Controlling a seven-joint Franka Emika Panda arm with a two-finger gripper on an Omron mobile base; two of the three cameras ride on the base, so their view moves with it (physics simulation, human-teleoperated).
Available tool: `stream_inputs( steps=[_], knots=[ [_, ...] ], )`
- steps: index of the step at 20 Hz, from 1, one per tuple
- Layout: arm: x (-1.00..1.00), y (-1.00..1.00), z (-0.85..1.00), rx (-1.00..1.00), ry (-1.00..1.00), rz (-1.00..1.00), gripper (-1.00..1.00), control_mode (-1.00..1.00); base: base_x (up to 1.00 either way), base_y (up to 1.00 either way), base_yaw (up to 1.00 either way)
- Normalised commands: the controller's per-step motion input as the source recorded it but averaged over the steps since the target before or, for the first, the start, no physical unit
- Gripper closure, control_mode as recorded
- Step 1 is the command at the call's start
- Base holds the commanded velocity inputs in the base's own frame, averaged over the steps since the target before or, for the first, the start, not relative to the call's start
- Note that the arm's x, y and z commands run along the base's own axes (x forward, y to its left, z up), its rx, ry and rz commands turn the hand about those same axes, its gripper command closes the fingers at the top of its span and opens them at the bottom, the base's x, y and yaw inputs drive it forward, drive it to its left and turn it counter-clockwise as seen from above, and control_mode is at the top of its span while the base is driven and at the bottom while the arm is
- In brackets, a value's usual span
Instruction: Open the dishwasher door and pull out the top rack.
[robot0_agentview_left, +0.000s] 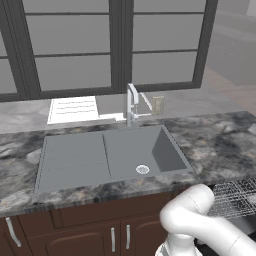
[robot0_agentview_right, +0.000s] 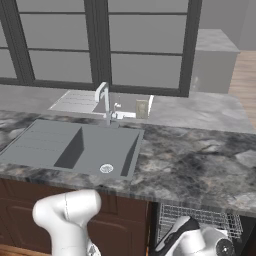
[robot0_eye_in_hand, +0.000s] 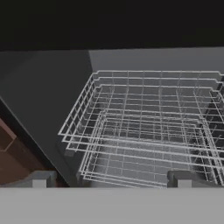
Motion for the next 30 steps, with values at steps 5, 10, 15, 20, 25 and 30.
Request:
stream_inputs(
  steps=[5, 10, 15, 20, 25, 30],
  knots=[
    [0.46, 0.0, -0.28, 0.0, 0.0, 0.0, -1.0, -1.0, 0.0, 0.0, 0.0],
    [0.31, 0.0, -0.55, 0.0, 0.0, 0.0, -1.0, -1.0, 0.0, 0.0, 0.0],
    [0.24, 0.0, -0.51, 0.0, 0.0, -0.06, -1.0, -1.0, 0.0, 0.0, 0.0],
    [0.38, 0.0, -0.25, 0.0, 0.0, -0.09, -1.0, -1.0, 0.0, 0.0, 0.0],
    [0.43, 0.0, -0.16, 0.0, 0.0, -0.11, -1.0, -1.0, 0.0, 0.0, 0.0],
    [0.37, 0.01, -0.28, 0.0, 0.06, -0.11, -1.0, -1.0, 0.0, 0.0, 0.0]
  ],
)
